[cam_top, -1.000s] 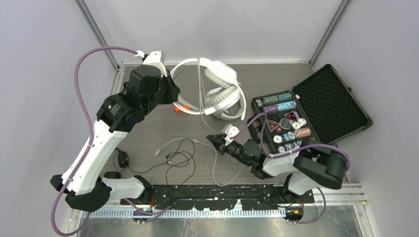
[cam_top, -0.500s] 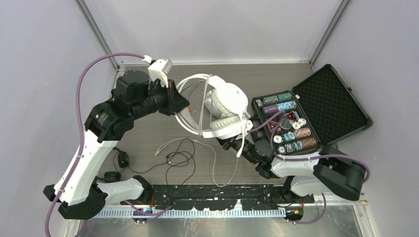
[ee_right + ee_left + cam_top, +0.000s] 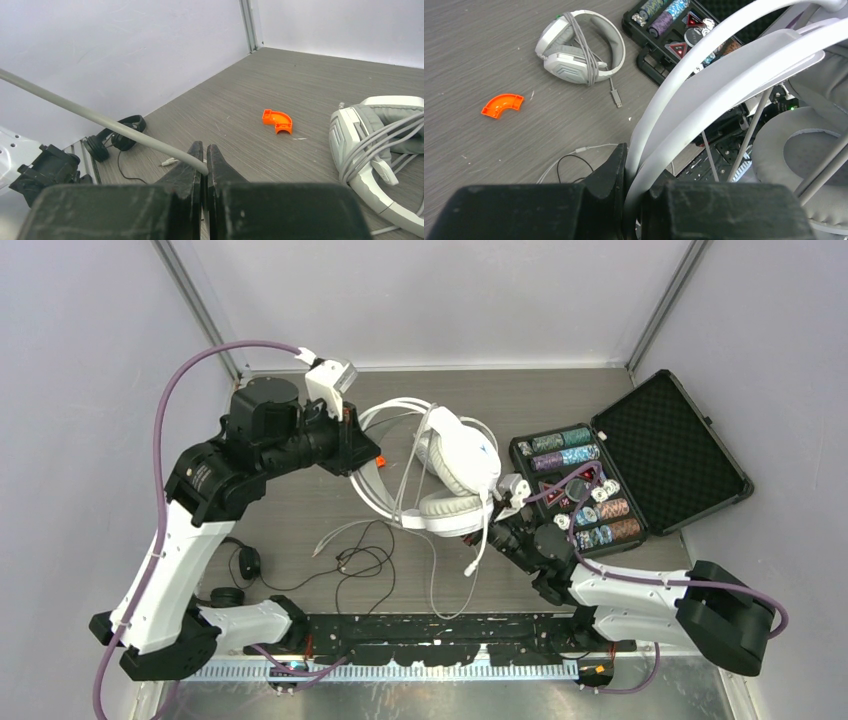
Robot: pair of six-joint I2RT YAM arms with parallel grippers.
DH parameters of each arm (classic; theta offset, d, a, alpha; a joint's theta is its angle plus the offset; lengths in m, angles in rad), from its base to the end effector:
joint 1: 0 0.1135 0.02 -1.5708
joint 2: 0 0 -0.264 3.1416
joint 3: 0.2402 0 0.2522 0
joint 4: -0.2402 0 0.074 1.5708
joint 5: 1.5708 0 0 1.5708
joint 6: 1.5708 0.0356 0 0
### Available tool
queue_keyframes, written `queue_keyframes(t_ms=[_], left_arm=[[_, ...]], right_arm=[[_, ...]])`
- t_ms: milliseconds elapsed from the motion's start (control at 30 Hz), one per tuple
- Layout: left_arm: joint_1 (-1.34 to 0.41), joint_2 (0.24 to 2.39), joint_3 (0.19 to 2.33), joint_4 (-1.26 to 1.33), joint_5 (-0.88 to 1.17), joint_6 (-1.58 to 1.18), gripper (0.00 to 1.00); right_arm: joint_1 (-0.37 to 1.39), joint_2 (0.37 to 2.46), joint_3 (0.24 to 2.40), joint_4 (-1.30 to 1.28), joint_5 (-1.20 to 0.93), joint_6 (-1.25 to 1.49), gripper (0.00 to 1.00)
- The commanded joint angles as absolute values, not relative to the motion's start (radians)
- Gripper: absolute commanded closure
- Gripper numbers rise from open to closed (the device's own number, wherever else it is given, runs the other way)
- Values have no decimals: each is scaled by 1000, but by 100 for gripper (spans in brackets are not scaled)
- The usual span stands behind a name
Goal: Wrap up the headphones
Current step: Wrap the headphones cable around the headphones.
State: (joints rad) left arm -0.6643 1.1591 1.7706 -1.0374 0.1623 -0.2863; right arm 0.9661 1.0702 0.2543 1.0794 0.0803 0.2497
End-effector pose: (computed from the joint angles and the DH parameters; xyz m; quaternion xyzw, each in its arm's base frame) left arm 0.1381 -0.1154 0.5001 0.2005 0.8146 -0.3077 0.4489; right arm 0.1220 0.1716 0.2363 -0.1832 0.5802 0.4330 0.6651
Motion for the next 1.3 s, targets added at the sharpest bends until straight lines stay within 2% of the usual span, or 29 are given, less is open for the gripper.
queue_keyframes(t_ms=[0,367,567,733,1000,1133,1267], left_arm=[[-661,1112,1798,-913,162,-361,100],[-661,1075,1737,-764,282,-574,100],[-661,1036,1700,-691,273,-630,100],[-661,1076,1752,-771,406,-440,100],[-661,1146,1814,-1015,732,107,100],[-661,1113,1737,-1054,733,412,100],[-662,1090,1656,-1091,617,636,100]], right_arm=[[943,1042,247,1034,119,289,99],[934,1089,283,1060,74,334,99],[933,1116,289,1096,81,353,99],[927,1075,299,1064,56,374,99],[913,922,338,795,-124,461,99],[911,854,380,630,-230,483,100],[910,807,444,431,-342,487,100]])
